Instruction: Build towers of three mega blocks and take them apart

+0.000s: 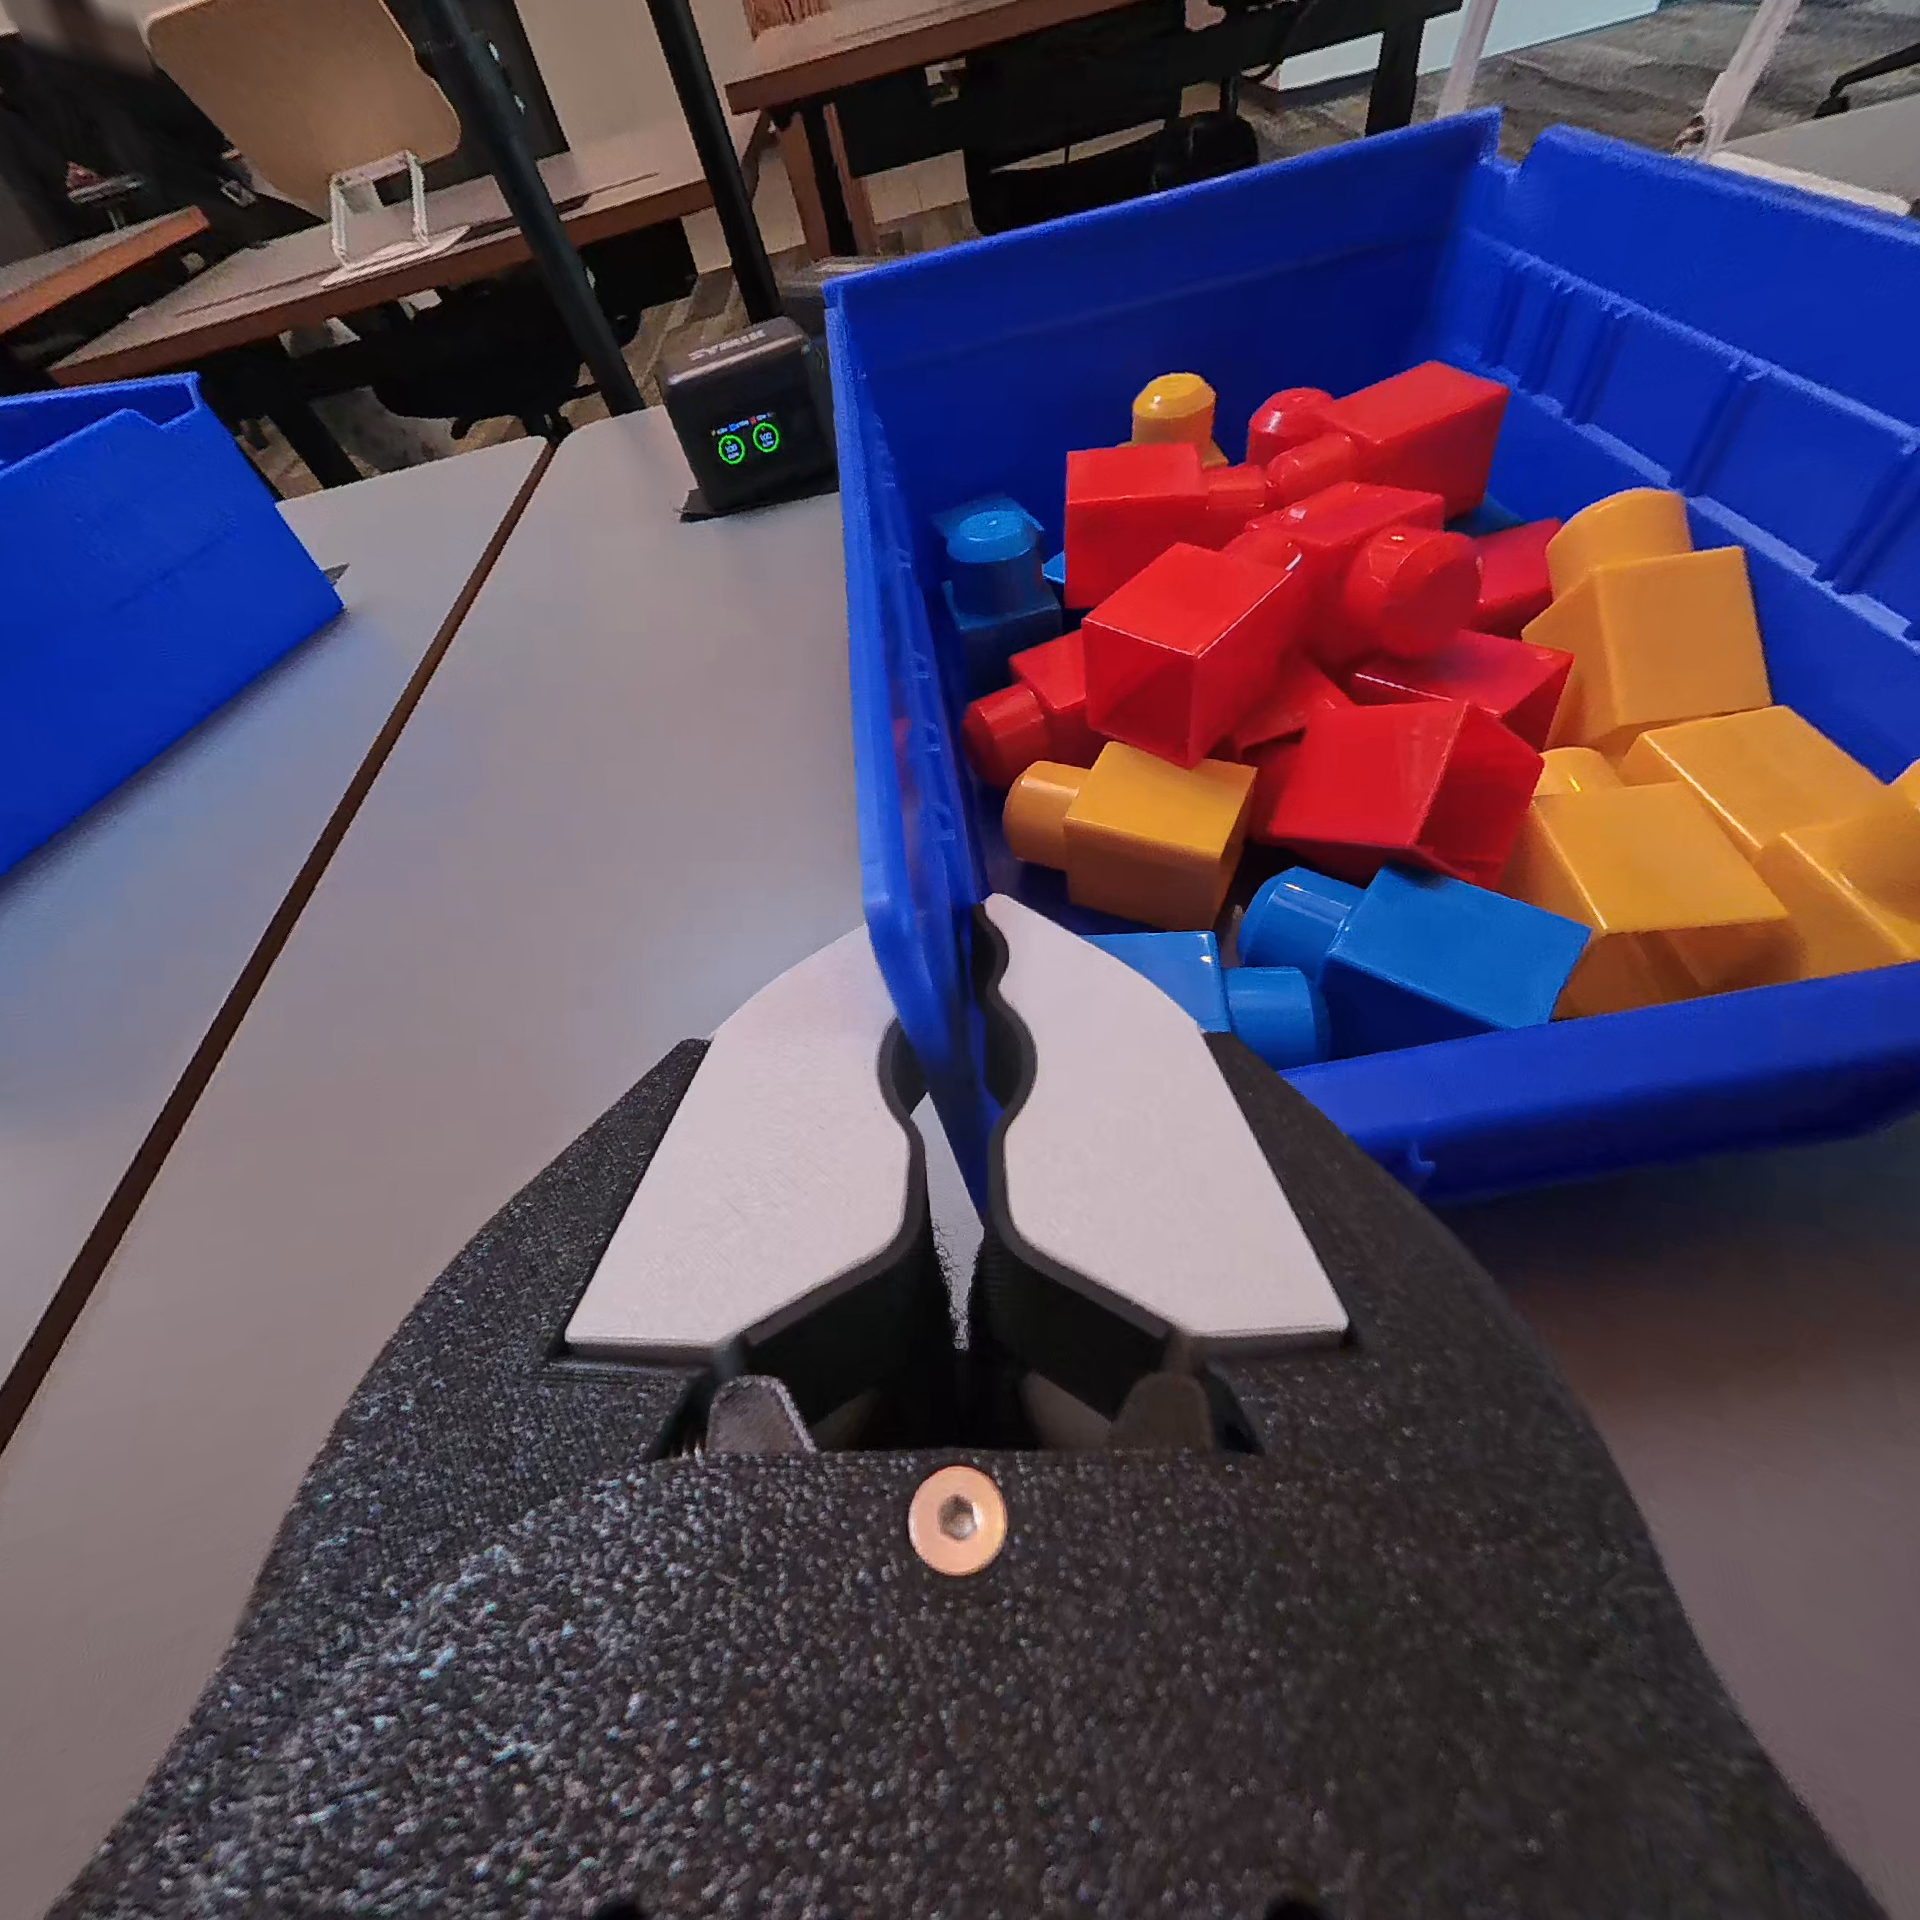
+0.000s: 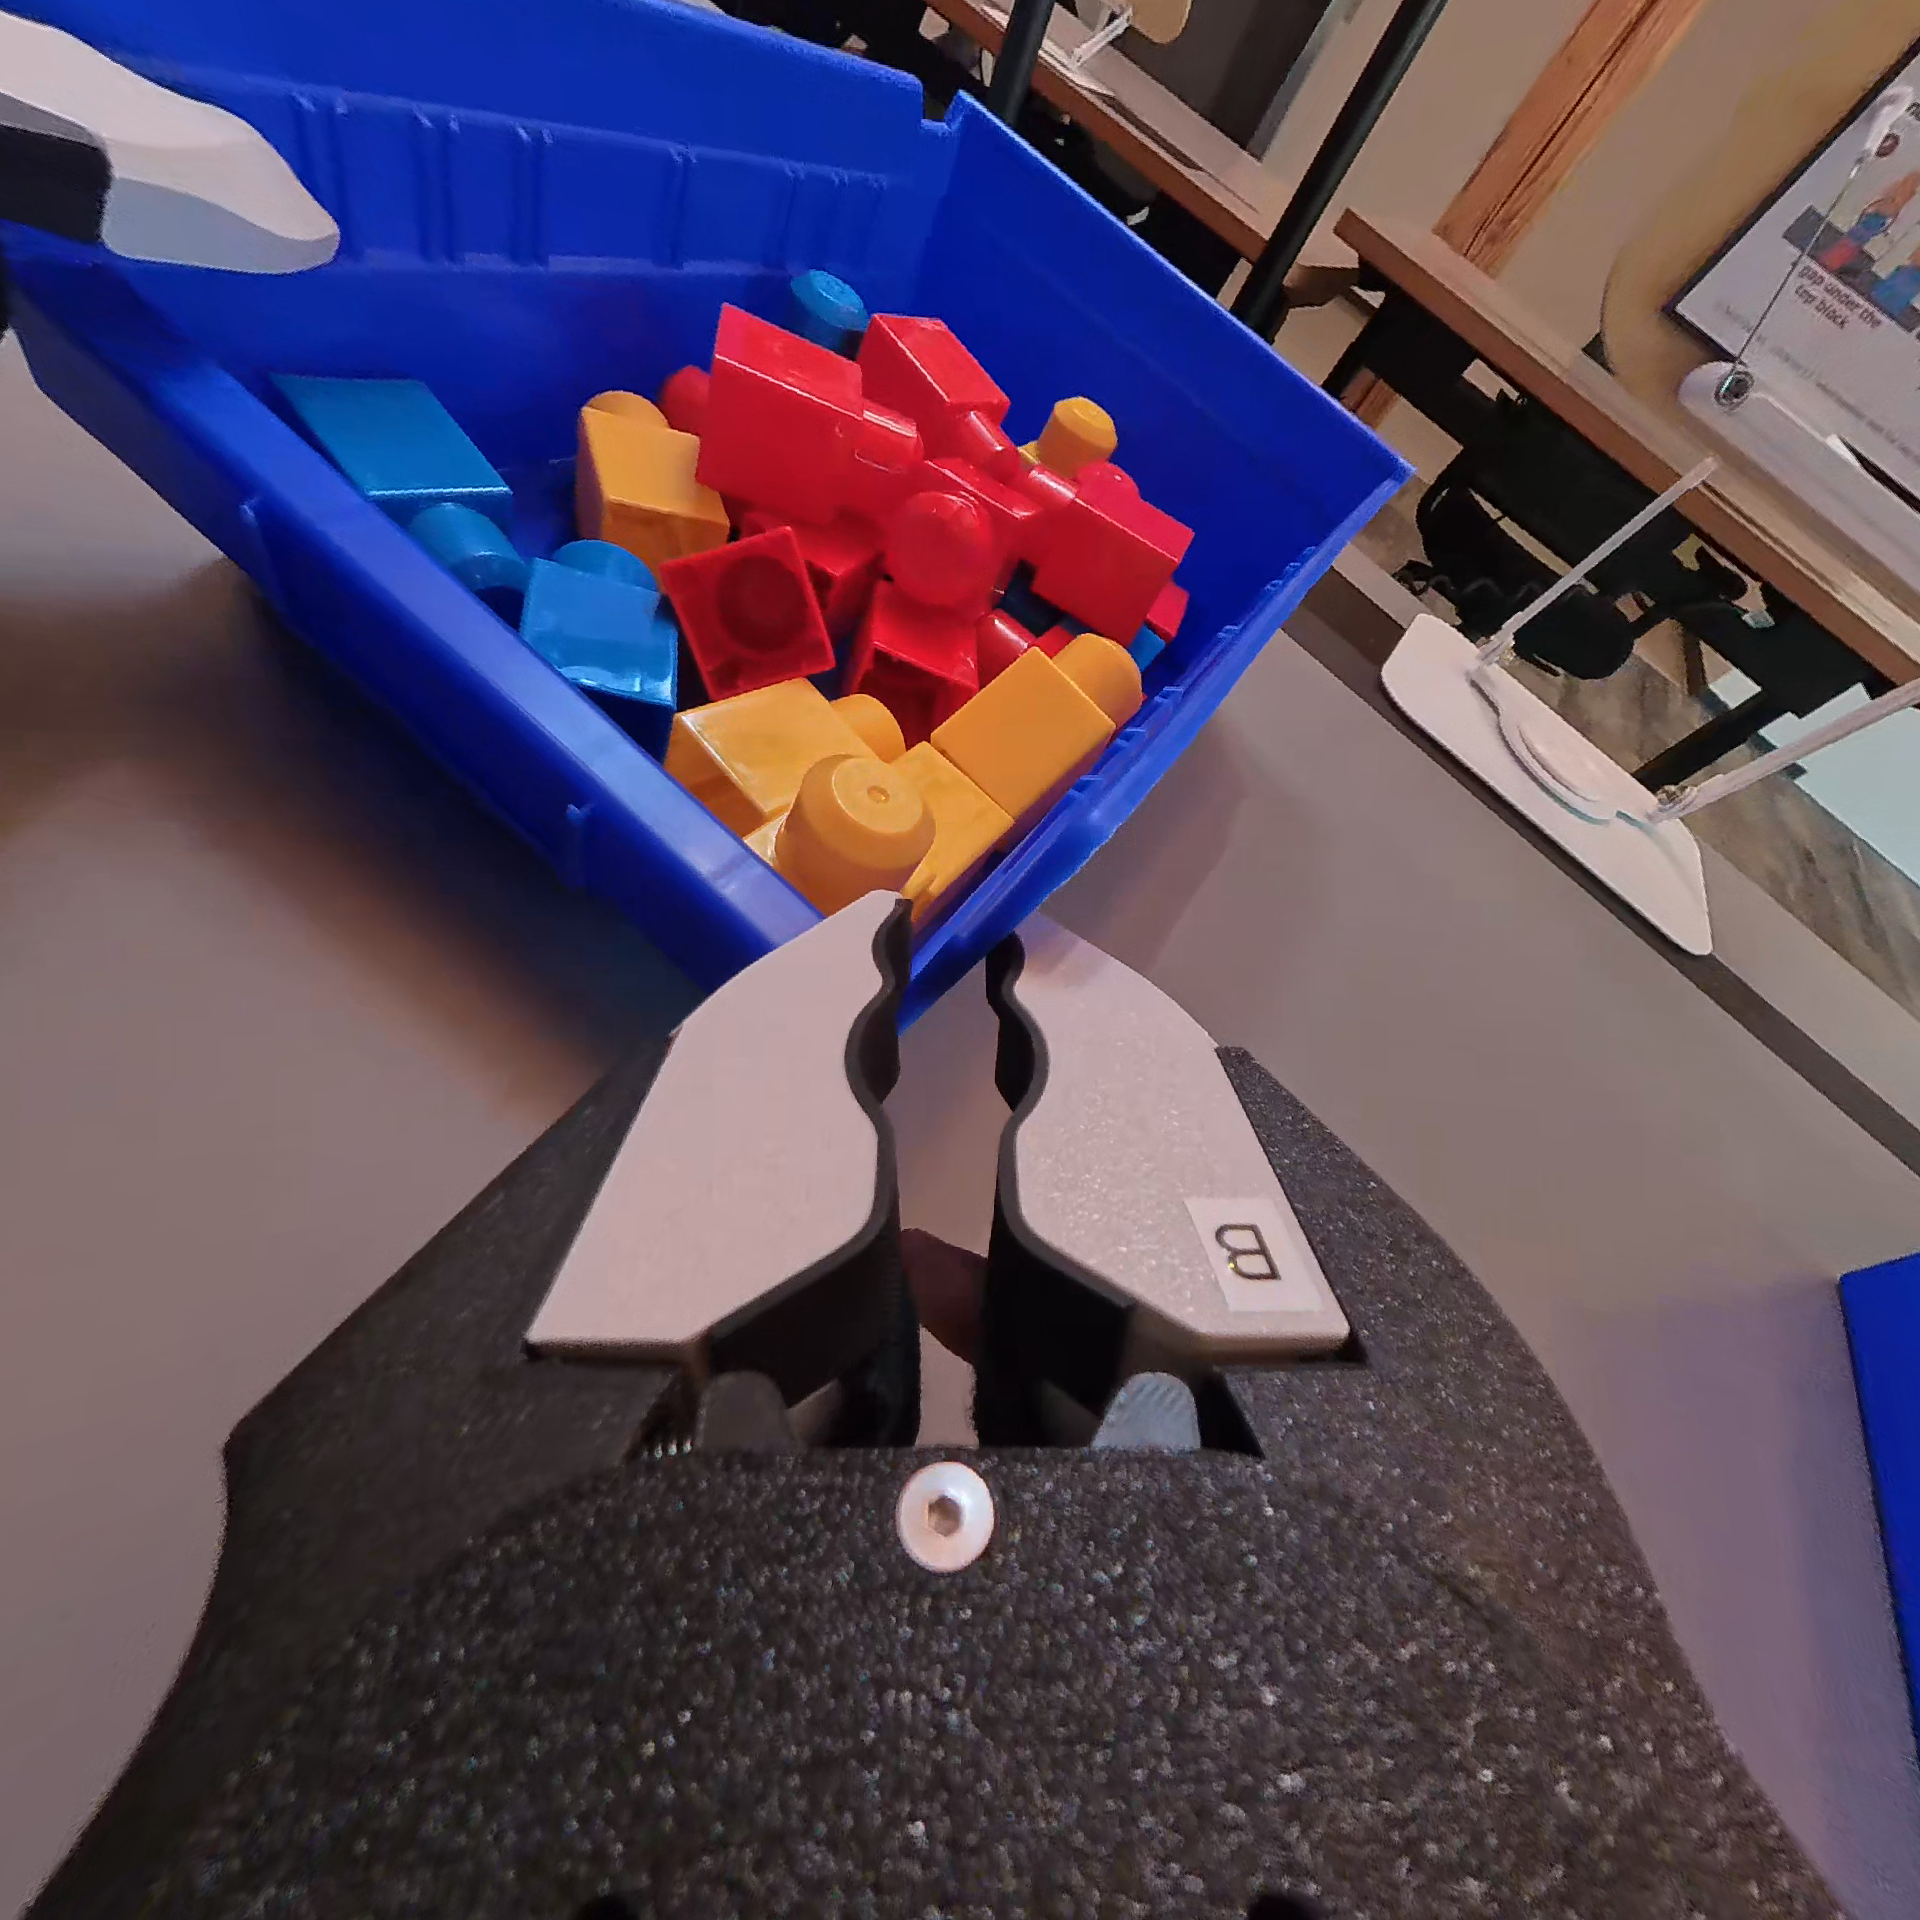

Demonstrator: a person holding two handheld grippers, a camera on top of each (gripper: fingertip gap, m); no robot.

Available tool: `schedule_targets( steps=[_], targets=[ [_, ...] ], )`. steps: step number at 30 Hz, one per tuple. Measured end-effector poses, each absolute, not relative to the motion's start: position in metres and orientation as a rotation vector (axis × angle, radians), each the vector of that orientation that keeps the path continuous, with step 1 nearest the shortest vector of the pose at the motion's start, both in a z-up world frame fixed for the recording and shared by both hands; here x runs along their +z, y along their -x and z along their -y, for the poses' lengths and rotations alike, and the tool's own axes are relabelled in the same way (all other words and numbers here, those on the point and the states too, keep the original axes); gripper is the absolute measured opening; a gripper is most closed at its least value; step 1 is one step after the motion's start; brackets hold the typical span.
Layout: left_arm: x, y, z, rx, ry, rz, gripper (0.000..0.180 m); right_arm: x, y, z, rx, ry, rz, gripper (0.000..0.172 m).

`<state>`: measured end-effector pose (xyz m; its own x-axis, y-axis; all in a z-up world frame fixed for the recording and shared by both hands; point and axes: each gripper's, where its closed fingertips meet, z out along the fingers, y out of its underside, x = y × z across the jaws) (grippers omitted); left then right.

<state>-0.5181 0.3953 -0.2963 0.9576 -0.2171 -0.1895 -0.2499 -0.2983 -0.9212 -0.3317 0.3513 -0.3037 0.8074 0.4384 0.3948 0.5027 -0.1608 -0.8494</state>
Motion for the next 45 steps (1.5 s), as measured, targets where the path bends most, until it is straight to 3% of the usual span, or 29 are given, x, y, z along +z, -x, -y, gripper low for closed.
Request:
schedule_targets(
  steps=[25, 26, 28, 34, 36, 40, 45],
  targets=[
    [-0.302, 0.518, -0.395, 0.026, 1.880, -0.346, 0.014, -0.303, 0.337, -0.341, -0.032, 1.765, 0.730, 0.017],
    [-0.304, 0.517, -0.393, 0.019, 1.900, -0.363, 0.019, -0.303, 0.337, -0.341, -0.024, 1.764, 0.729, 0.017],
    [-0.305, 0.514, -0.392, -0.004, 1.936, -0.376, 0.049, -0.299, 0.336, -0.340, -0.008, 1.744, 0.719, 0.024],
    [-0.267, 0.532, -0.381, 0.062, 1.825, -0.207, 0.126, -0.259, 0.317, -0.327, 0.177, 1.609, 0.610, 0.082],
    [-0.229, 0.532, -0.369, 0.096, 1.654, -0.112, 0.140, -0.233, 0.295, -0.322, 0.223, 1.523, 0.554, 0.101],
    [-0.150, 0.476, -0.329, 0.026, 1.284, -0.140, 0.146, -0.166, 0.215, -0.312, 0.131, 1.327, 0.412, 0.114],
    [-0.106, 0.345, -0.285, -0.227, 1.107, -0.342, 0.132, -0.098, 0.067, -0.291, -0.167, 1.211, 0.204, 0.107]
  ],
)
